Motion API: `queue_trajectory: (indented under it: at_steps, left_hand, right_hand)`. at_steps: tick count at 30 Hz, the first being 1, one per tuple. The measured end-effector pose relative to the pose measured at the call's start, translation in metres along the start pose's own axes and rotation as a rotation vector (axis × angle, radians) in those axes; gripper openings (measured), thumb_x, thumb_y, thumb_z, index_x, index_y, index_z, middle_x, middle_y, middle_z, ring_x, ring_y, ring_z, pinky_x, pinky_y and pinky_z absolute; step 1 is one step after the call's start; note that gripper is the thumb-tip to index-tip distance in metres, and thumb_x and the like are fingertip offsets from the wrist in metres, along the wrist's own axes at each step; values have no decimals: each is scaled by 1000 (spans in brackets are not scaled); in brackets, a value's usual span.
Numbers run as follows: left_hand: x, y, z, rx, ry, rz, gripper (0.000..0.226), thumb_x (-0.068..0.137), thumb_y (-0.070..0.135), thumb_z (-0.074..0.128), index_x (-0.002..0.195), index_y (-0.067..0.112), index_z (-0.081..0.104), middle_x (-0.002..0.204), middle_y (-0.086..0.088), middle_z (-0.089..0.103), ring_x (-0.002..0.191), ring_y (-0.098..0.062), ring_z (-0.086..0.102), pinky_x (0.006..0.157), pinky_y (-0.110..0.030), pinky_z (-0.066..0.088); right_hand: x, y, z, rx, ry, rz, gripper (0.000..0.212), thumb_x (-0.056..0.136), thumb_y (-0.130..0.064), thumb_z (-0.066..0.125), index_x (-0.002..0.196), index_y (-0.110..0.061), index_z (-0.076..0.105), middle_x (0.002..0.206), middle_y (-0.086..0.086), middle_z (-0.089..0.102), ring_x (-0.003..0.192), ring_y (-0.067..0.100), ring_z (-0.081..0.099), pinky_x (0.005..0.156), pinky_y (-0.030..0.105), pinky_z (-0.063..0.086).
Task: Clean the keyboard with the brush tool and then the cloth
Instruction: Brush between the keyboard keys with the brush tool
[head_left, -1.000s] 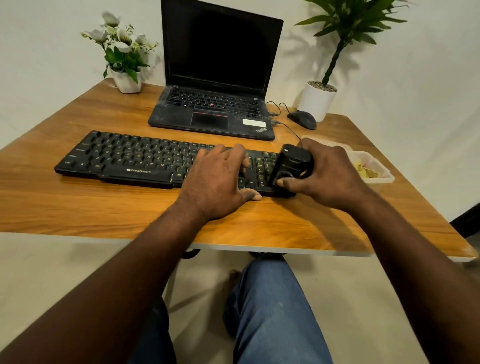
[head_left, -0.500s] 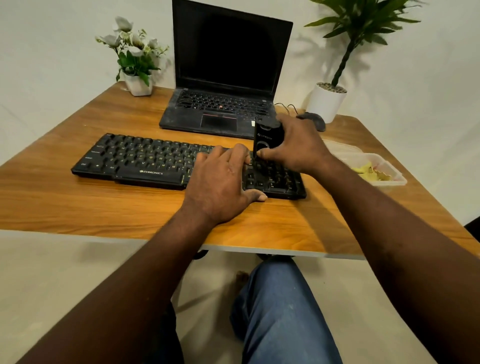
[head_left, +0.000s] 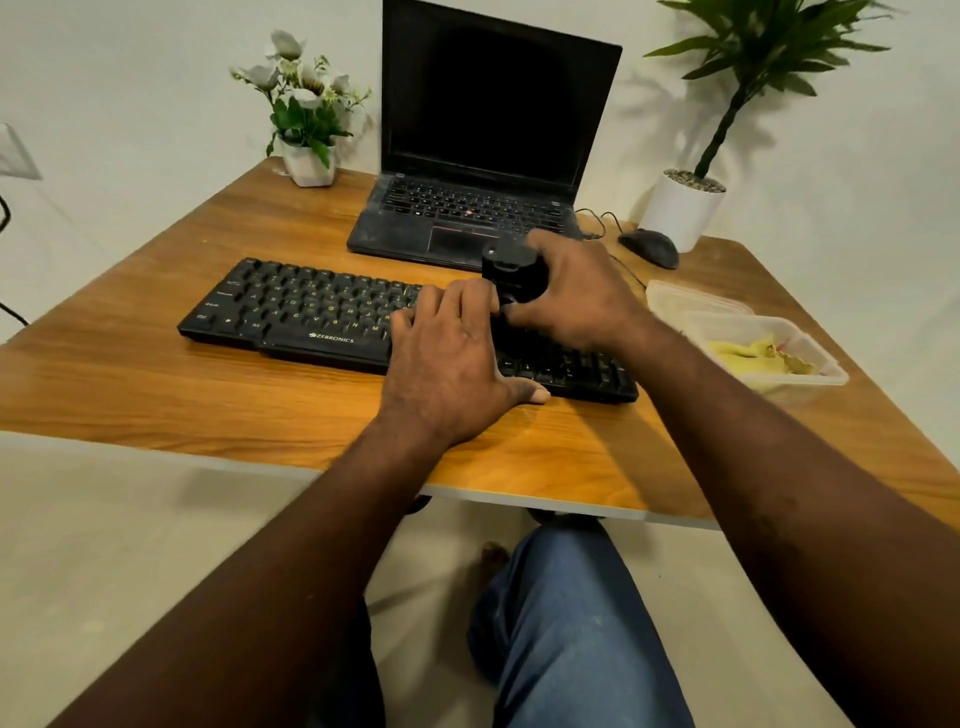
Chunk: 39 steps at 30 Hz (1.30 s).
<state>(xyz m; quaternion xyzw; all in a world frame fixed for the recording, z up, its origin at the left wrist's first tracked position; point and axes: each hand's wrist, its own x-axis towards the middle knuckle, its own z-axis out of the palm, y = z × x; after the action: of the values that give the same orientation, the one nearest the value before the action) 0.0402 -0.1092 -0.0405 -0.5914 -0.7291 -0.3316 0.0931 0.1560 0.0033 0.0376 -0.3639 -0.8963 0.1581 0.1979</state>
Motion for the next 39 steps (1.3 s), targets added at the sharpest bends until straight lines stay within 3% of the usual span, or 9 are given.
queue_trajectory:
  at_steps: [3, 7, 11, 16, 21, 26, 31, 35, 39]
  left_hand:
    - [0, -1, 0, -5, 5, -9, 98, 56, 85, 75, 123, 26, 36, 122, 4, 46, 109, -18, 40, 91, -41, 37]
    - [1, -2, 1, -6, -14, -6, 97, 56, 85, 75, 122, 27, 33, 120, 5, 44, 107, -17, 38, 91, -40, 36]
    - [1, -2, 0, -15, -14, -4, 96, 57, 83, 78, 122, 27, 34, 120, 5, 44, 108, -17, 40, 92, -40, 36]
    - [-1, -2, 0, -14, -7, -11, 95, 56, 80, 80, 122, 27, 35, 120, 6, 45, 110, -18, 40, 91, -39, 33]
    - [-2, -2, -1, -1, -2, 3, 90, 59, 78, 79, 119, 28, 35, 118, 7, 44, 108, -17, 39, 90, -40, 35]
    - [-5, -1, 1, 20, 16, 24, 83, 61, 73, 81, 115, 29, 37, 115, 8, 46, 108, -17, 40, 87, -39, 31]
    - [-9, 2, 0, 22, 18, 42, 73, 67, 67, 81, 114, 29, 40, 116, 6, 48, 106, -18, 39, 90, -41, 36]
    - [-14, 1, -6, -3, -9, 21, 67, 71, 64, 79, 117, 34, 40, 121, 10, 49, 111, -15, 38, 95, -41, 37]
    - [-24, -9, -18, -66, 1, -40, 58, 78, 54, 77, 120, 40, 42, 121, 16, 50, 115, -12, 40, 99, -41, 37]
  right_hand:
    - [-10, 4, -19, 42, -135, -6, 48, 74, -30, 91, 112, -28, 62, 100, -11, 69, 92, 7, 68, 70, 19, 52]
    - [-24, 17, -29, 41, -59, 49, 55, 74, -28, 91, 120, -23, 62, 109, -6, 71, 98, 13, 69, 83, 31, 60]
    - [-32, 19, -44, 50, -194, 45, 49, 74, -27, 91, 113, -29, 61, 102, -9, 69, 95, 7, 67, 76, 25, 57]
    - [-47, 23, -33, 58, -68, 57, 59, 73, -29, 91, 124, -23, 62, 112, -6, 69, 103, 12, 67, 84, 30, 60]
    - [-71, 20, -29, 75, 120, 73, 58, 74, -32, 91, 123, -26, 61, 105, -14, 63, 91, 2, 63, 65, 7, 47]
    - [-100, 23, -14, 111, 201, 127, 52, 74, -36, 90, 116, -29, 61, 103, -14, 65, 93, 5, 65, 67, 10, 48]
    - [-133, 22, 8, 350, 276, 179, 46, 75, -29, 90, 104, -42, 57, 97, -22, 64, 89, -15, 63, 69, 7, 51]
    - [-143, 17, 27, 559, 459, 243, 42, 77, -26, 91, 103, -42, 62, 99, -15, 73, 95, -3, 70, 77, 19, 57]
    - [-137, 3, 40, 711, 482, 259, 39, 74, -33, 89, 104, -36, 65, 100, -9, 76, 93, 8, 73, 78, 31, 59]
